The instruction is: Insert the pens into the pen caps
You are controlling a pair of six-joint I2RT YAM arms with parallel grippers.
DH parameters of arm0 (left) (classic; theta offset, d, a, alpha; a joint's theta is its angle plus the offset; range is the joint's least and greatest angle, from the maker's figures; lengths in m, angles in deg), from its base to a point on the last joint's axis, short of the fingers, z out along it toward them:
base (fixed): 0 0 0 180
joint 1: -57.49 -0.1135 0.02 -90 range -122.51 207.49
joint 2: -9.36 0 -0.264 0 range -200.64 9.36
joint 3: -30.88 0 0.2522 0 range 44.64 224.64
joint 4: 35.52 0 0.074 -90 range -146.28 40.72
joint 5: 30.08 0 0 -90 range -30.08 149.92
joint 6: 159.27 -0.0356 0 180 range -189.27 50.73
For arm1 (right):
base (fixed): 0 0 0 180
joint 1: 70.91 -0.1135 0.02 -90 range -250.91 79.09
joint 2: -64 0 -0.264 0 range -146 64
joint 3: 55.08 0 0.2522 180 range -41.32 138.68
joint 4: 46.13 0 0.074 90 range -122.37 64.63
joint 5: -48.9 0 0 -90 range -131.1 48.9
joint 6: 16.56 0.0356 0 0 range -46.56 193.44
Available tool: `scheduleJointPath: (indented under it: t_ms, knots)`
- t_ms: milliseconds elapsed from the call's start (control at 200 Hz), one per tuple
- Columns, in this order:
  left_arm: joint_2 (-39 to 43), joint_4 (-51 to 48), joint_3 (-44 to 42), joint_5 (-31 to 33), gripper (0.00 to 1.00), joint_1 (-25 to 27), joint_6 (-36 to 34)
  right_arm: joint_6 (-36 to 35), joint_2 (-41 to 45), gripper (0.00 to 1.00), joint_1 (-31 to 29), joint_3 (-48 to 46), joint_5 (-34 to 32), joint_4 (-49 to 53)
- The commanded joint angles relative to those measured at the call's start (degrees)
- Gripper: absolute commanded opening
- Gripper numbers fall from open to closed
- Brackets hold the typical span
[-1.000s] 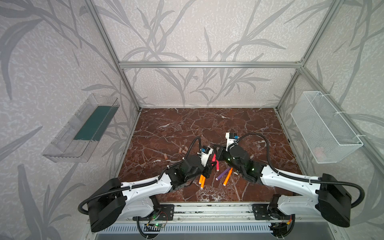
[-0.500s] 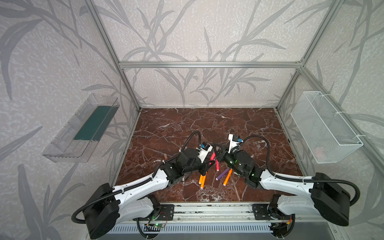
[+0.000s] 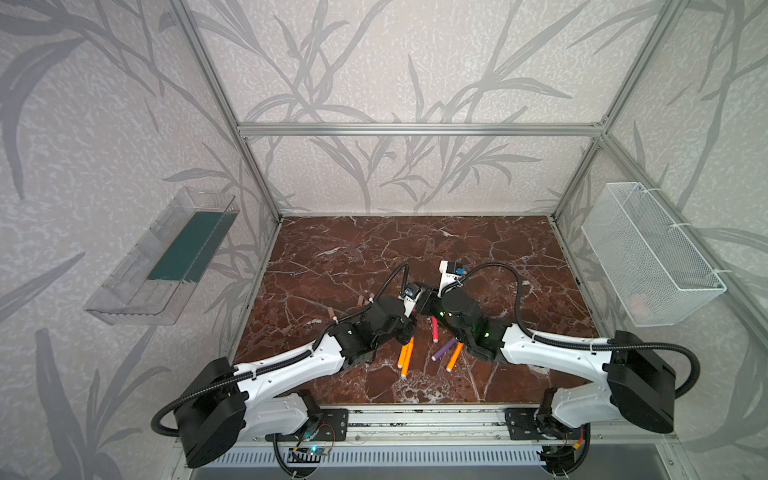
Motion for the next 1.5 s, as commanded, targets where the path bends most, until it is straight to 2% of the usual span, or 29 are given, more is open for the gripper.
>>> scheduleJointPath:
  t_ms: [0,140,250,335,550,665,750,945,1030,1145,1240,1330,1375,1494]
  knots:
    - [1.15,13.35,6.58,3.2,0.0,-8.12,6.91,-1.62,0.78,0.0,-6.19,-8.23,10.81,-4.81]
    - [1.52,13.91,6.13,-11.99,0.0,-14.16,10.73,-7.03,3.4,0.0,-6.17,-11.58,10.84,-8.87]
    - [1.52,13.34,6.47,-14.76,0.0,-14.68,10.56,-9.33,4.29,0.0,-6.29,-13.82,10.65,-11.53]
    - [1.87,13.96,6.04,-13.02,0.0,-14.66,10.14,-7.73,4.29,0.0,-6.93,-13.31,9.46,-9.07]
    - [1.26,12.36,6.83,-3.25,0.0,-13.74,7.98,2.65,2.71,0.0,-13.76,-3.29,1.46,13.0]
    - [2.26,12.95,5.91,-0.07,0.0,-13.61,7.81,5.07,0.07,0.0,-13.93,-1.93,3.49,12.95]
    - [2.81,12.89,5.63,-0.31,0.0,-13.61,7.79,5.32,-1.88,0.0,-13.95,0.11,3.91,14.95]
    - [4.15,12.95,4.3,-5.67,0.0,-13.63,8.08,0.59,0.83,0.0,-13.89,-6.18,-0.33,4.62]
    - [5.25,14.71,2.82,-10.45,0.0,-13.68,8.65,-0.88,3.52,0.0,-13.89,-6.67,-3.4,6.64]
    - [6.88,16.73,0.93,-20.88,0.0,-13.63,10.07,-3.56,6.14,0.0,-13.88,-6.73,-4.47,7.32]
    - [8.76,18.53,-1.23,-24.62,0.0,-13.11,11.32,-5.01,7.96,0.0,-13.87,-6.94,-5.38,7.3]
    - [10.61,18.78,-2.99,-25.7,0.0,-12.58,11.87,-6.28,9.4,0.11,-13.87,-6.88,-6.13,7.39]
    - [11.48,19.08,-3.97,-26.18,0.0,-12.32,12.0,-7.0,10.26,0.2,-13.87,-6.89,-6.54,7.5]
    - [13.25,20.08,-6.18,-28.28,0.0,-11.06,12.18,-8.99,11.59,0.28,-13.85,-6.8,-7.56,6.6]
